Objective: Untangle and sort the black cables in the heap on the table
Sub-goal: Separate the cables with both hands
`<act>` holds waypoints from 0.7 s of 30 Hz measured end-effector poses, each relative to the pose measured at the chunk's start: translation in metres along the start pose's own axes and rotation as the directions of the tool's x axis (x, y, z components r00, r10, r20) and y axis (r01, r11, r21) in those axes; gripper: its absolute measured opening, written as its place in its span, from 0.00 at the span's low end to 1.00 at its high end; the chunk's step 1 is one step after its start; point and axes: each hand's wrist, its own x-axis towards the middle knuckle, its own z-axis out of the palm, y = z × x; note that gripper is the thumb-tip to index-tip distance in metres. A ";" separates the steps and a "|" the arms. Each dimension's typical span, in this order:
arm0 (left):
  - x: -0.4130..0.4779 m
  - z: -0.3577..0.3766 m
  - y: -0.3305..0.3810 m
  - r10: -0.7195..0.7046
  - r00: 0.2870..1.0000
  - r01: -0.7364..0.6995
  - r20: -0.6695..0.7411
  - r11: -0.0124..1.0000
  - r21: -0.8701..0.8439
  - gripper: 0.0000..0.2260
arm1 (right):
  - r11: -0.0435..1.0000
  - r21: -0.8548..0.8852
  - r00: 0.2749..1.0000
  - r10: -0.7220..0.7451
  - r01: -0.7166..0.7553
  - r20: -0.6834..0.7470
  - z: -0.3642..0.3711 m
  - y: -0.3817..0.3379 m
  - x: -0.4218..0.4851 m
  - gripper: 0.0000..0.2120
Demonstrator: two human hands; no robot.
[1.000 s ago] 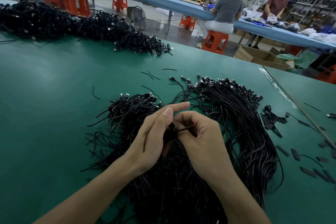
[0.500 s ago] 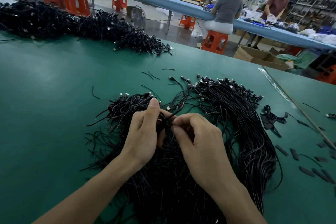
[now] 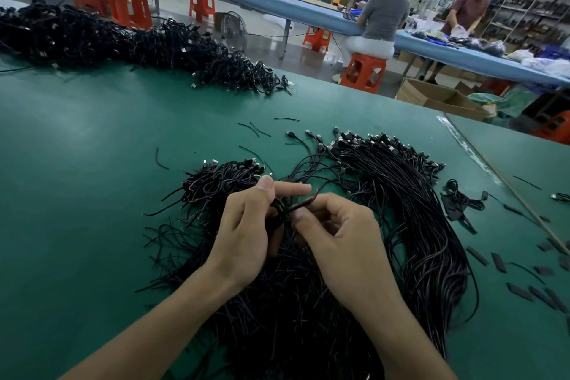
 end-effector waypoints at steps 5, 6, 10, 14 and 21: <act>-0.001 -0.001 0.001 0.039 0.998 -0.039 0.041 0.999 -0.011 0.23 | 0.999 -0.029 0.999 -0.025 0.024 -0.026 -0.002 -0.001 0.000 0.05; -0.001 -0.001 0.000 0.046 0.998 -0.047 0.045 0.999 0.000 0.23 | 0.999 -0.038 0.999 -0.032 0.031 -0.025 -0.002 -0.001 0.000 0.06; -0.001 -0.002 -0.003 0.083 0.996 -0.083 0.032 0.996 -0.010 0.23 | 0.991 -0.107 0.996 -0.087 0.084 -0.020 -0.001 0.002 0.000 0.09; -0.001 -0.001 -0.007 0.042 0.999 -0.042 0.013 0.999 -0.012 0.20 | 0.923 -0.327 0.978 -0.205 0.203 0.027 0.003 -0.001 -0.003 0.06; 0.004 0.000 -0.014 -0.215 0.977 0.212 -0.009 0.966 -0.148 0.26 | 0.718 -0.559 0.910 -0.326 0.414 0.256 -0.004 -0.004 -0.004 0.07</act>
